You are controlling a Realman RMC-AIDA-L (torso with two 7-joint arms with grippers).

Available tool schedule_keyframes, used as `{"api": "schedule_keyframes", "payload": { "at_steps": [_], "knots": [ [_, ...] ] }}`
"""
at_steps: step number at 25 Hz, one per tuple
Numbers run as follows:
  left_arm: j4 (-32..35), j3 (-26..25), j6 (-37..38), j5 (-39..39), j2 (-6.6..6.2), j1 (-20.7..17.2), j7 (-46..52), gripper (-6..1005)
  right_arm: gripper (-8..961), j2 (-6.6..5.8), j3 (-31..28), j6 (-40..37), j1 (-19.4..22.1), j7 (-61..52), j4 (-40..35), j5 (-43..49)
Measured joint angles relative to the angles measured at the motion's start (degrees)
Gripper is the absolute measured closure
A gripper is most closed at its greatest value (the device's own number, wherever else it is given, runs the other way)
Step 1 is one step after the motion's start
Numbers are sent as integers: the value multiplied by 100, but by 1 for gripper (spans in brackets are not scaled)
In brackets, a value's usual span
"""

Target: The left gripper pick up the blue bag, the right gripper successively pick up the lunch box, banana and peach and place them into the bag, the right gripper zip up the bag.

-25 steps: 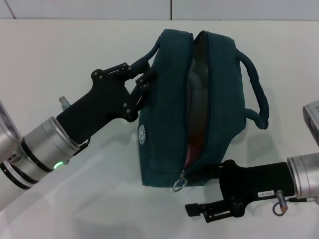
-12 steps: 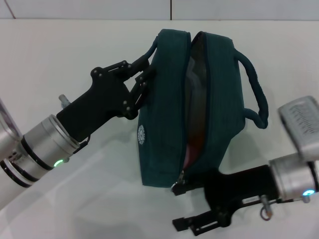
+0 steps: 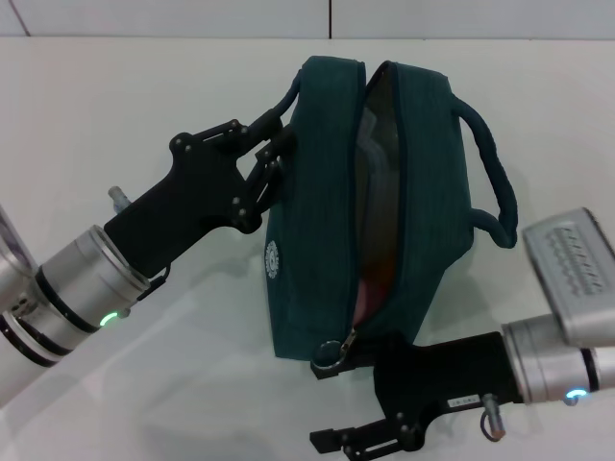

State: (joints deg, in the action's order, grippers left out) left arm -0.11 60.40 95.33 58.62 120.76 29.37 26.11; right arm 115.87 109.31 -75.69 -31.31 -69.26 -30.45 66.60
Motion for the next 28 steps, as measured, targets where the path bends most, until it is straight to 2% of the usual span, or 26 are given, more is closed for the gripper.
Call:
{"api": "schedule_keyframes", "payload": {
  "at_steps": [4,9,14,18,23,28],
  "knots": [
    [-4,-2,3,0,0,-2,0,786,173,21,-214,-129,278,439,-22,-10],
    [-6,-2,3,0,0,-2,0,785,173,14,-233,-132,496,847,83,-218],
    [-3,-2,13,0,0,-10,0,783,173,26,-218,-221,875,1713,218,-648],
    [-7,-2,53,-1,0,-17,0,782,173,6,-259,-400,930,1929,410,-752],
    [17,-7,86,-1,0,-63,-51,780,174,26,-290,-626,1013,3009,1089,-1437],
    [22,-10,86,-4,0,-59,-91,778,174,29,-185,-609,1118,3415,1241,-1735]
  ]
}}
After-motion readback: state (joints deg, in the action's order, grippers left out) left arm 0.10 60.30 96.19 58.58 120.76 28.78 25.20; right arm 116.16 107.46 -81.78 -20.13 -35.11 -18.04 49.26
